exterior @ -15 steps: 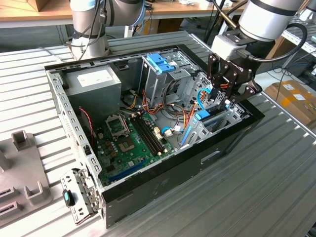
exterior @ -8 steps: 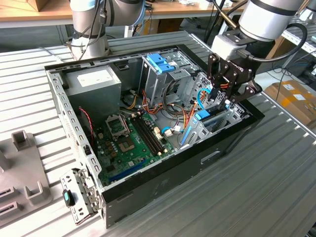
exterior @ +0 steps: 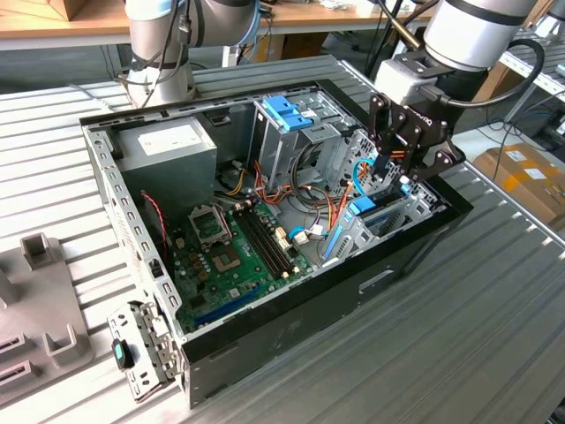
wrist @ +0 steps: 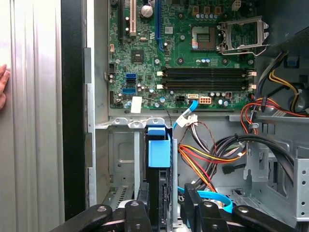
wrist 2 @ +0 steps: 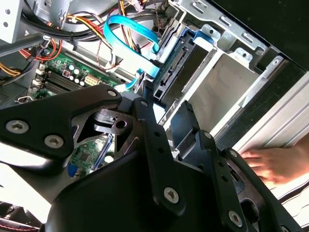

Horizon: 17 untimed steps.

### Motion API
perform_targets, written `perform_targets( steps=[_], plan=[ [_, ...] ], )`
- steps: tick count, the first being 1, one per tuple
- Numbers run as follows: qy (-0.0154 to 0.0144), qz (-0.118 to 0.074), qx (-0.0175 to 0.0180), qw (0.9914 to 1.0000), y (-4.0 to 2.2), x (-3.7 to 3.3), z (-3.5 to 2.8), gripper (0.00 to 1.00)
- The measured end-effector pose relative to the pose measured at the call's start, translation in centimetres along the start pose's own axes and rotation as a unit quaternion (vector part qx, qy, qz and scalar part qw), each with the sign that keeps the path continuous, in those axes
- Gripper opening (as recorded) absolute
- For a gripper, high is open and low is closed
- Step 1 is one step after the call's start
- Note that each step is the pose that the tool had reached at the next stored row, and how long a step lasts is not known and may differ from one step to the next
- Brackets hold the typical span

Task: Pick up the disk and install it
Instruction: 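Insert the first disk wire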

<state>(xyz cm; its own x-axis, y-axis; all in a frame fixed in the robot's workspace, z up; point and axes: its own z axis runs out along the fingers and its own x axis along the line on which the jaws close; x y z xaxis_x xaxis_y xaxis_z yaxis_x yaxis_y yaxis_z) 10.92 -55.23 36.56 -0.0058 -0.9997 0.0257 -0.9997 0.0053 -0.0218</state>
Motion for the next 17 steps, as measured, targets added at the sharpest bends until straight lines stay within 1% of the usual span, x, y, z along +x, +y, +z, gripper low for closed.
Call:
perform_targets(
  steps=[3,5,6,8,15,17],
  plan=[
    [0.0001,0.000,0.0000,1.00000,0.00,0.00,-0.08,0.43],
    [0.0000,0.000,0.0000,1.00000,-0.01,0.01,-0.41,0.43],
    [-0.0002,0.000,0.0000,1.00000,-0.01,0.01,-0.43,0.43],
    [-0.0001,0.000,0.0000,1.00000,-0.01,0.02,-0.70,0.43],
    [0.0000,0.000,0.0000,1.00000,-0.02,0.02,-0.81,0.43],
    [0.0001,0.000,0.0000,1.00000,-0.11,0.02,-0.81,0.43]
  ],
)
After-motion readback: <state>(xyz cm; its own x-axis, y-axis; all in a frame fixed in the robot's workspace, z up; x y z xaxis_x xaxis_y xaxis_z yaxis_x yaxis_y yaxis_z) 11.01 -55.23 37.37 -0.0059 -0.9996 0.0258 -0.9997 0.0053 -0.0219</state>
